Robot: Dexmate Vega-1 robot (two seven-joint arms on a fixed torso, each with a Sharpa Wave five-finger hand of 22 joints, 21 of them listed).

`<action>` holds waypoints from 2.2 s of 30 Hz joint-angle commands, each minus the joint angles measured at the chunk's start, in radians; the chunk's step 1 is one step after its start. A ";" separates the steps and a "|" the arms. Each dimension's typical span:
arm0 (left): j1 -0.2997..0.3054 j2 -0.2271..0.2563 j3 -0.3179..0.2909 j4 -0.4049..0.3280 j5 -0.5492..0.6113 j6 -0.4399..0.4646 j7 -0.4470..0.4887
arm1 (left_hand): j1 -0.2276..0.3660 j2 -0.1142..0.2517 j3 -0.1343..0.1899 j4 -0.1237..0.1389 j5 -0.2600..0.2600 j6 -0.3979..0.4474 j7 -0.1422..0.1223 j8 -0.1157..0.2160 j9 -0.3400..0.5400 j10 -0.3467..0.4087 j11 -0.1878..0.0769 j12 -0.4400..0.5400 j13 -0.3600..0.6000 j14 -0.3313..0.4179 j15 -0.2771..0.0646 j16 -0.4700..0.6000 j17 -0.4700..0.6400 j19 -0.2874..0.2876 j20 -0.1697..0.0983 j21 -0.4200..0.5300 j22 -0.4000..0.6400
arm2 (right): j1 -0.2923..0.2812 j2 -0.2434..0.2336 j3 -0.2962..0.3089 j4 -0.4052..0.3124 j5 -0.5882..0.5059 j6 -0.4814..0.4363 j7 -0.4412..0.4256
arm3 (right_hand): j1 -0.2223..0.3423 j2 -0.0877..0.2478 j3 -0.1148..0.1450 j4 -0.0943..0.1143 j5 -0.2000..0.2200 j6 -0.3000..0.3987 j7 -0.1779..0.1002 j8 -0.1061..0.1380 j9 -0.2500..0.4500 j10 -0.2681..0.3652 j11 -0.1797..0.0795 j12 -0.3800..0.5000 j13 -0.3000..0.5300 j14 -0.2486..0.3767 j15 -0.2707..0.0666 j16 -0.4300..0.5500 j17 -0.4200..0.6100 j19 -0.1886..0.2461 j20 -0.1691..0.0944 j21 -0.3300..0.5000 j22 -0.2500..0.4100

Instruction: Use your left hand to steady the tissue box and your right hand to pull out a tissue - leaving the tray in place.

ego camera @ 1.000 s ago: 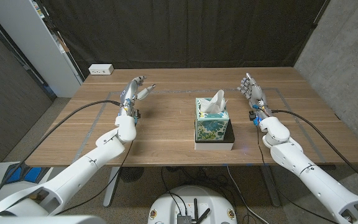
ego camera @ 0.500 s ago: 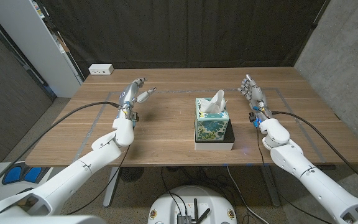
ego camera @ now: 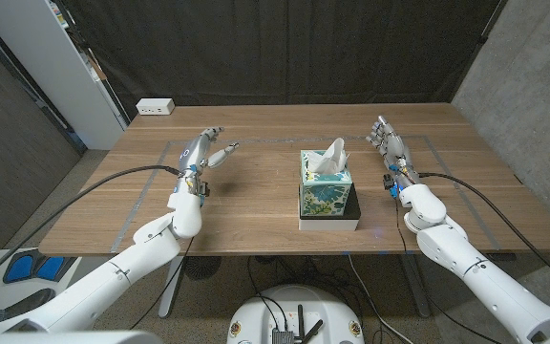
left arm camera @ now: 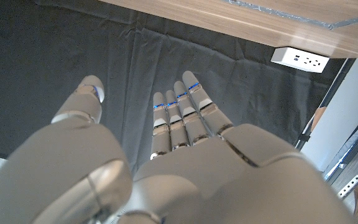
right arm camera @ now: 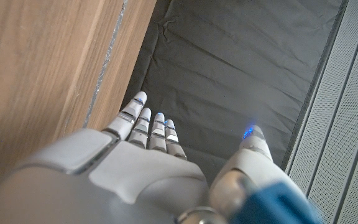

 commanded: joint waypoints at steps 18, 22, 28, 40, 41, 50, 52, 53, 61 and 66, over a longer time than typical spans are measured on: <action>0.242 0.047 -0.094 -0.188 0.057 -0.021 0.086 | -0.012 0.001 -0.011 0.005 0.006 0.003 -0.001 -0.007 0.001 -0.002 0.003 -0.007 -0.002 -0.005 -0.024 -0.003 -0.001 -0.005 -0.003 0.002 0.001 | 0.013 0.008 -0.013 0.009 -0.010 -0.009 0.001 | -0.001 0.005 0.003 -0.007 0.006 0.011 0.004 -0.001 0.004 0.010 0.003 0.009 0.001 0.014 0.000 0.004 -0.003 0.000 0.000 0.004 0.001; 0.288 0.049 -0.107 -0.219 0.074 -0.017 0.101 | -0.011 0.002 -0.010 0.005 0.007 0.003 -0.001 -0.008 0.001 -0.002 0.002 -0.007 -0.003 -0.005 -0.024 -0.004 -0.002 -0.006 -0.002 0.002 0.001 | 0.012 0.007 -0.013 0.010 -0.011 -0.007 0.001 | 0.000 0.006 0.003 -0.008 0.006 0.012 0.004 0.000 0.004 0.010 0.002 0.009 0.001 0.015 0.000 0.004 -0.003 0.001 0.001 0.004 0.001; 0.352 0.054 -0.133 -0.250 0.078 -0.037 0.116 | -0.012 0.003 -0.010 0.005 0.008 0.004 -0.004 -0.009 0.000 -0.002 0.001 -0.008 -0.003 -0.003 -0.024 -0.006 -0.003 -0.006 -0.001 0.002 0.001 | 0.002 0.004 -0.008 0.002 -0.018 -0.003 -0.012 | 0.001 0.007 0.004 -0.008 0.007 0.014 0.003 0.000 0.004 0.015 0.006 0.011 0.000 0.018 0.002 0.005 -0.004 0.002 0.003 0.005 0.002; 0.431 0.051 -0.183 -0.276 0.071 -0.094 0.119 | -0.011 0.006 -0.010 0.004 0.009 0.004 -0.003 -0.011 0.000 -0.003 -0.002 -0.011 -0.003 -0.006 -0.023 -0.010 -0.005 -0.010 -0.001 0.002 0.001 | 0.005 0.010 -0.011 0.005 -0.016 0.001 -0.008 | 0.002 0.008 0.005 -0.010 0.007 0.020 0.003 0.002 0.004 0.017 0.003 0.011 0.000 0.019 0.001 0.006 -0.006 0.004 0.003 0.005 0.002; 0.438 0.049 -0.187 -0.278 0.070 -0.098 0.119 | -0.011 0.007 -0.010 0.004 0.009 0.004 -0.003 -0.011 0.000 -0.003 -0.001 -0.011 -0.003 -0.005 -0.022 -0.010 -0.005 -0.010 -0.001 0.002 0.001 | 0.004 0.010 -0.010 0.001 -0.014 -0.004 -0.009 | 0.002 0.009 0.005 -0.010 0.007 0.021 0.002 0.002 0.004 0.017 0.003 0.011 -0.001 0.019 0.000 0.006 -0.006 0.004 0.003 0.006 0.002; 0.508 0.037 -0.221 -0.302 0.062 -0.139 0.114 | -0.012 0.009 -0.011 0.005 0.010 0.007 -0.005 -0.012 0.000 0.003 -0.001 -0.010 -0.003 -0.003 -0.023 -0.011 -0.007 -0.010 -0.001 0.003 0.001 | -0.009 -0.003 -0.004 -0.036 -0.023 -0.025 -0.032 | 0.004 0.010 0.006 -0.011 0.008 0.022 0.003 0.002 0.004 0.019 0.002 0.011 -0.001 0.019 0.000 0.005 -0.007 0.004 0.003 0.005 0.002; 0.515 0.033 -0.225 -0.298 0.053 -0.161 0.108 | -0.012 0.010 -0.011 0.005 0.010 0.008 -0.004 -0.012 0.000 0.005 -0.001 -0.009 -0.003 -0.001 -0.025 -0.010 -0.007 -0.009 0.000 0.003 0.001 | -0.011 -0.006 -0.002 -0.042 -0.022 -0.030 -0.034 | 0.004 0.010 0.006 -0.011 0.008 0.022 0.003 0.002 0.004 0.019 0.003 0.011 -0.001 0.018 0.000 0.005 -0.007 0.004 0.003 0.005 0.002; 0.518 0.032 -0.227 -0.296 0.051 -0.171 0.105 | -0.012 0.009 -0.011 0.005 0.010 0.008 -0.004 -0.012 0.000 0.005 -0.001 -0.009 -0.003 0.000 -0.025 -0.010 -0.007 -0.009 -0.001 0.003 0.001 | -0.011 -0.005 -0.001 -0.042 -0.021 -0.030 -0.034 | 0.004 0.010 0.006 -0.011 0.008 0.022 0.002 0.002 0.004 0.019 0.003 0.011 -0.001 0.019 0.000 0.005 -0.007 0.004 0.003 0.005 0.002; 0.515 0.023 -0.235 -0.271 0.044 -0.245 0.079 | -0.012 0.011 -0.012 0.004 0.011 0.012 -0.004 -0.013 0.000 0.005 -0.003 -0.011 -0.003 0.001 -0.025 -0.012 -0.008 -0.009 0.000 0.004 0.001 | -0.013 0.000 -0.003 -0.037 -0.018 -0.030 -0.035 | 0.006 0.011 0.007 -0.011 0.008 0.022 0.002 0.001 0.004 0.019 0.006 0.011 -0.001 0.019 0.000 0.006 -0.008 0.004 0.004 0.005 0.002; 0.500 0.024 -0.240 -0.248 0.043 -0.301 0.056 | -0.011 0.011 -0.013 0.003 0.011 0.012 -0.004 -0.014 0.000 0.006 -0.005 -0.011 -0.002 0.001 -0.026 -0.013 -0.009 -0.010 0.000 0.004 0.001 | -0.019 0.002 -0.001 -0.038 -0.019 -0.026 -0.041 | 0.006 0.012 0.007 -0.012 0.008 0.023 0.002 0.001 0.004 0.019 0.005 0.010 -0.001 0.020 -0.001 0.006 -0.009 0.004 0.003 0.005 0.002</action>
